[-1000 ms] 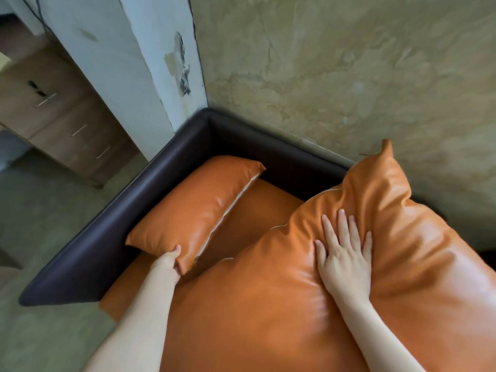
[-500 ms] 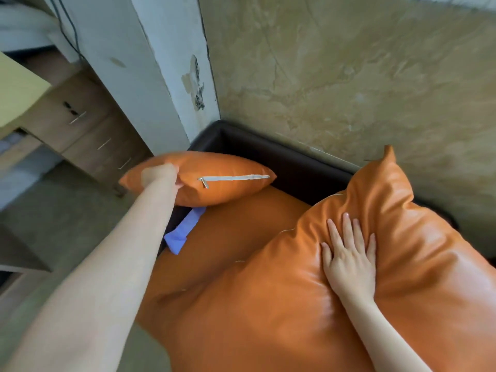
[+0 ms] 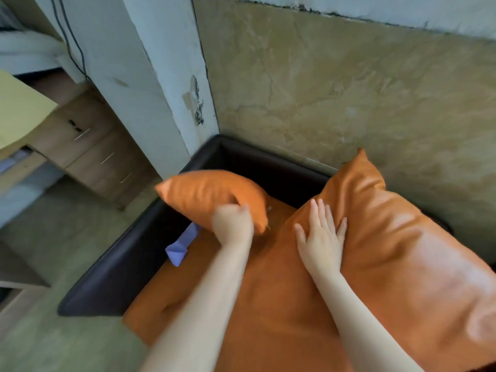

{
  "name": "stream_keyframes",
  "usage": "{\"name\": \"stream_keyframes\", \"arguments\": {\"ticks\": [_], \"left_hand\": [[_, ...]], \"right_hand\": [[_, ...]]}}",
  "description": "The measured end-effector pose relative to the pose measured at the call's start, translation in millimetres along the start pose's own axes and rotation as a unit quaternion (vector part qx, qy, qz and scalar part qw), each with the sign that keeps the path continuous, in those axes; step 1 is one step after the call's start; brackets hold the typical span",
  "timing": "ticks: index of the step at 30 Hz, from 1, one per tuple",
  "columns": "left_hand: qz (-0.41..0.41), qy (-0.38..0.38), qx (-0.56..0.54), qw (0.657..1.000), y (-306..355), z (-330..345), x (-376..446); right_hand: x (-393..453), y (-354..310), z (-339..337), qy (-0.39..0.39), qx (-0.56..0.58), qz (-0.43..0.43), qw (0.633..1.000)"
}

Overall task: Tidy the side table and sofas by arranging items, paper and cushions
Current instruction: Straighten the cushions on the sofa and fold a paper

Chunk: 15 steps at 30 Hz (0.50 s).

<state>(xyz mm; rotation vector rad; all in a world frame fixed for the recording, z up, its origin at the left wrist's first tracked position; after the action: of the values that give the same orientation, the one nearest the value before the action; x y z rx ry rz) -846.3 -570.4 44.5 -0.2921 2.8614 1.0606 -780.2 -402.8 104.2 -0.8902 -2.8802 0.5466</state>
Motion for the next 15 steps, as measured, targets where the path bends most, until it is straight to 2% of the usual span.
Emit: {"name": "stream_keyframes", "arguments": {"ticks": [1, 3, 5, 6, 8, 9, 11, 12, 13, 15], "left_hand": [[0.023, -0.030, -0.041, 0.998, 28, -26, -40], [-0.021, -0.060, -0.069, 0.996, 33, -30, -65], [-0.053, -0.046, -0.100, 0.992, 31, -18, -94], [-0.050, -0.050, -0.099, 0.993, 31, -14, -94], [-0.060, -0.100, -0.049, 0.992, 18, 0, -92], [-0.027, -0.096, -0.014, 0.995, 13, -6, -92], [0.024, -0.106, 0.006, 0.994, -9, -1, -82], [0.056, -0.107, -0.042, 0.992, -18, 0, -77], [0.067, -0.147, -0.054, 0.985, -26, 0, -74], [0.082, -0.160, -0.049, 0.982, -47, -18, -72]], "right_hand": [[6, -10, -1, -0.016, 0.041, 0.007, 0.999], [15, -35, -11, -0.043, 0.140, -0.002, 0.989], [19, -78, -20, -0.089, 0.199, -0.083, 0.972], [14, -104, -17, -0.141, 0.202, -0.135, 0.960], [-6, -150, 6, -0.282, 0.156, -0.213, 0.922], [-18, -164, 22, -0.331, 0.103, -0.244, 0.906], [-33, -171, 56, -0.333, -0.027, -0.303, 0.893], [-35, -166, 70, -0.312, -0.070, -0.316, 0.893], [-35, -157, 83, -0.298, -0.096, -0.316, 0.895], [-36, -137, 105, -0.288, -0.127, -0.319, 0.894]]}}
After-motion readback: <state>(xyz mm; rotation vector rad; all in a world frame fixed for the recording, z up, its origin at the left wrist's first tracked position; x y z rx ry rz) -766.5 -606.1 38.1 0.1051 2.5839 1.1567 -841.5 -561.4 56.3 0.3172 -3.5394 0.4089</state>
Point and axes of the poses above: each hand's wrist, its own x-axis towards the middle knuckle, its own z-axis out of the palm, y = z × x, the point moved 7 cm from there along x, towards the middle knuckle, and after that the axes turned 12 degrees about z, right-handed, at the moved point
